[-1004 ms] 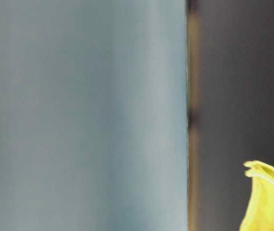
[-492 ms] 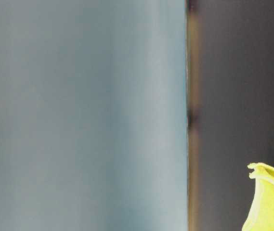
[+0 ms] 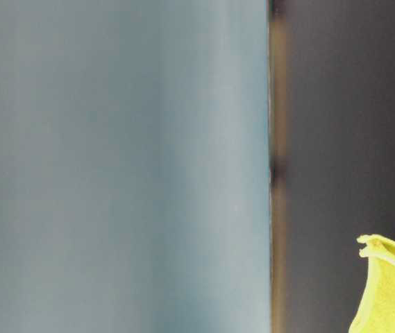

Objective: Push a yellow cloth with the left arm to wipe the desk.

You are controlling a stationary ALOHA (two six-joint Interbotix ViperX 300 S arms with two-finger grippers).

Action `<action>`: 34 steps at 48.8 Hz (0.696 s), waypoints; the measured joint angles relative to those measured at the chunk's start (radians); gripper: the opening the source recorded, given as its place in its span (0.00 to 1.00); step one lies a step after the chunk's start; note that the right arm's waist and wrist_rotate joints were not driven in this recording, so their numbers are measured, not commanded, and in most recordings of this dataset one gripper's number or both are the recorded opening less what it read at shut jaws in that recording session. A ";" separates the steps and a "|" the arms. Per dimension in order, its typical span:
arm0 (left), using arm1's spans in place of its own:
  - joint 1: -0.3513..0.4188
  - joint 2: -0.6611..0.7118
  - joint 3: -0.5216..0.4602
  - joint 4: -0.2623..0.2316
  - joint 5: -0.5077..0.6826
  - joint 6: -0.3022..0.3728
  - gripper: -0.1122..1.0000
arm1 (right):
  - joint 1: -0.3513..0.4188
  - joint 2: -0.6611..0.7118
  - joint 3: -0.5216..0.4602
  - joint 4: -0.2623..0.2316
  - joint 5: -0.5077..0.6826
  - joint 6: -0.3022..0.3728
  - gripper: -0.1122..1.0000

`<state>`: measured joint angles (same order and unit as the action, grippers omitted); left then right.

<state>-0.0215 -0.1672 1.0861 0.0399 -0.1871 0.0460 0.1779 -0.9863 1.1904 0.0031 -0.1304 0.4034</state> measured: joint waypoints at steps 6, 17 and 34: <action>0.074 0.025 -0.009 0.000 -0.021 0.046 0.88 | -0.002 -0.002 0.005 0.000 0.000 0.002 0.10; 0.135 0.170 -0.032 0.002 -0.051 0.049 0.88 | 0.000 -0.002 0.006 0.000 0.000 0.000 0.10; 0.032 0.218 -0.054 0.000 -0.057 -0.032 0.88 | 0.000 -0.005 0.012 0.000 -0.002 0.000 0.10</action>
<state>0.0107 0.0506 1.0324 0.0399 -0.2439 0.0138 0.1779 -0.9910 1.2026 0.0031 -0.1319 0.4034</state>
